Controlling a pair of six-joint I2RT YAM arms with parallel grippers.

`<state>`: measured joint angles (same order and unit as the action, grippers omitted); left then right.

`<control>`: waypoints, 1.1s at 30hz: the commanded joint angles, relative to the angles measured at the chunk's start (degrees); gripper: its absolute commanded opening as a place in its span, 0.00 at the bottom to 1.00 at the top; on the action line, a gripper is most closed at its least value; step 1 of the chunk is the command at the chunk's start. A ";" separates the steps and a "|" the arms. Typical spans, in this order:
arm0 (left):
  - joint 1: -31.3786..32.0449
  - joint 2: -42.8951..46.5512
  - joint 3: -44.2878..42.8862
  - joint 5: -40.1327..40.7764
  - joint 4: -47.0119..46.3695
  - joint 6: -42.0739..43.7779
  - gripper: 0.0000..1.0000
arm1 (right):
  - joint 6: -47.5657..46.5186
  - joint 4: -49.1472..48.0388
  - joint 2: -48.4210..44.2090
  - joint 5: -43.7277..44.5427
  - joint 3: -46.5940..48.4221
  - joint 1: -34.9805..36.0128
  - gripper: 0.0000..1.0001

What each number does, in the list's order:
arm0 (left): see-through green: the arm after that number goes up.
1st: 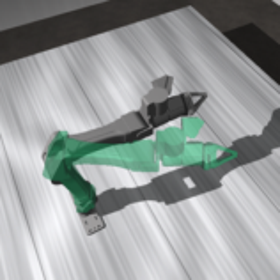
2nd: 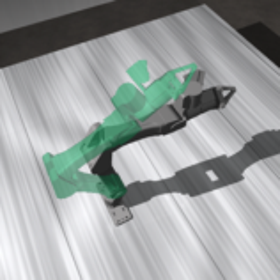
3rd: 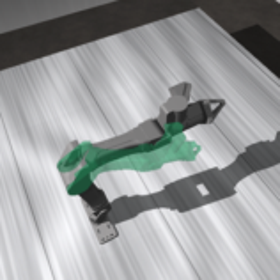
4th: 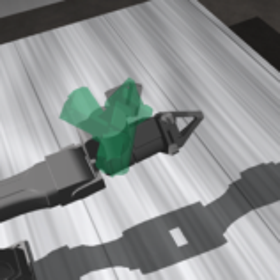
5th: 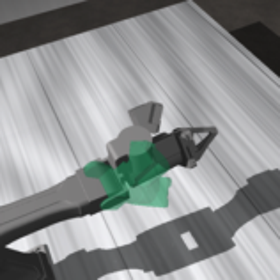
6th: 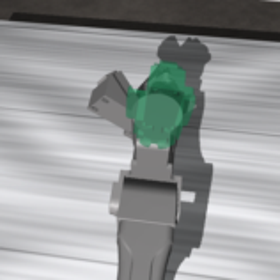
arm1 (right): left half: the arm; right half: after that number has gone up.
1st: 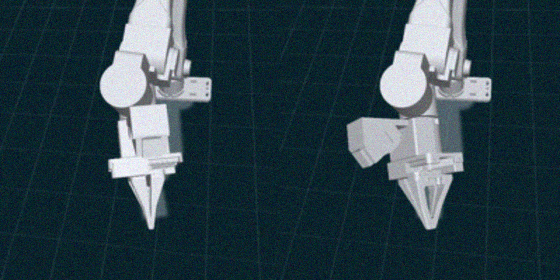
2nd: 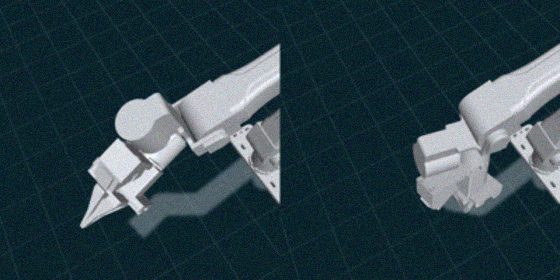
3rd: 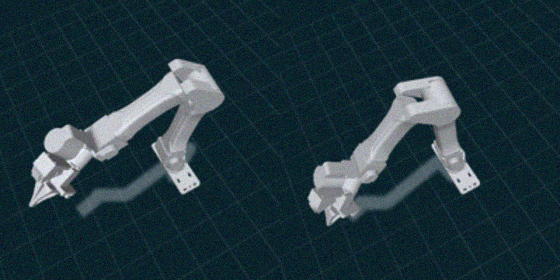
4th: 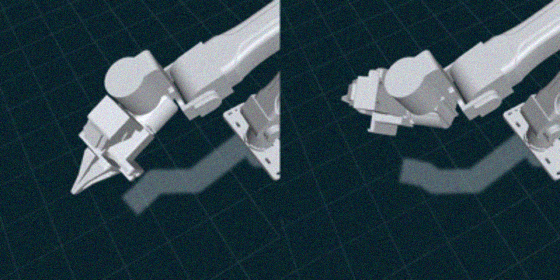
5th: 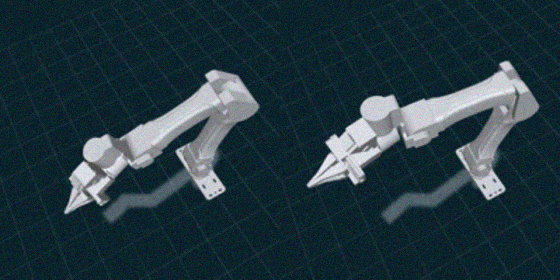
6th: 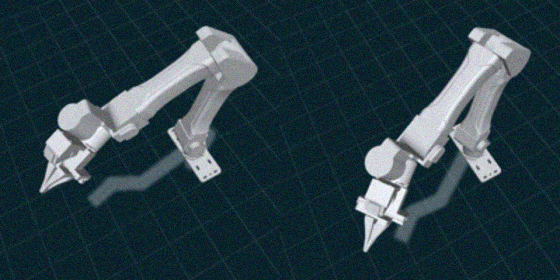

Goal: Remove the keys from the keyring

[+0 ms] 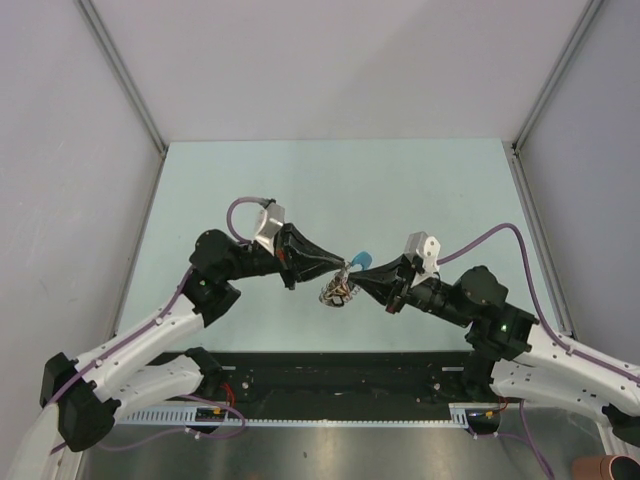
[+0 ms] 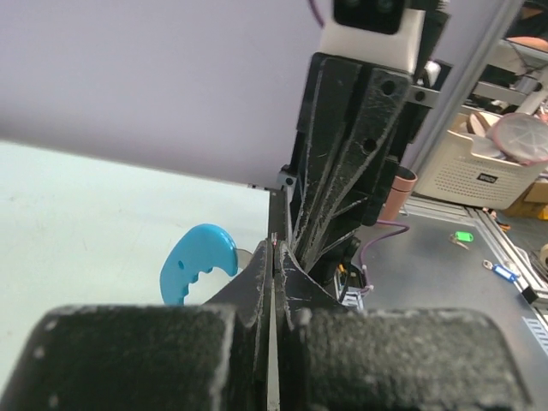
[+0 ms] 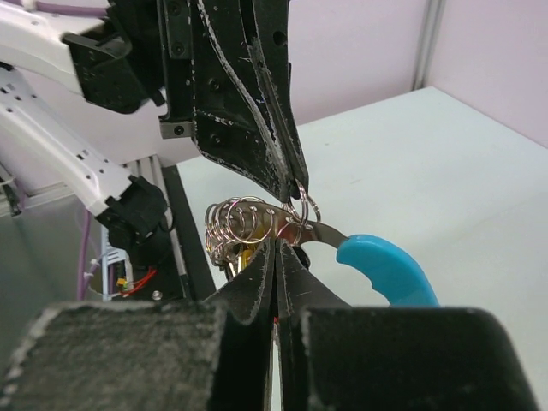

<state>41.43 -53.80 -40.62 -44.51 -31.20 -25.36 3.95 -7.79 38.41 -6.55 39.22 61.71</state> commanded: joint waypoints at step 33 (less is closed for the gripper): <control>-0.30 0.36 -7.81 10.24 17.31 10.78 0.00 | -17.56 -3.97 4.12 19.64 -3.45 5.08 0.32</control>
<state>41.43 -53.98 -45.23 -33.06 -11.00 -15.73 -9.54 -6.20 41.76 10.79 35.73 66.85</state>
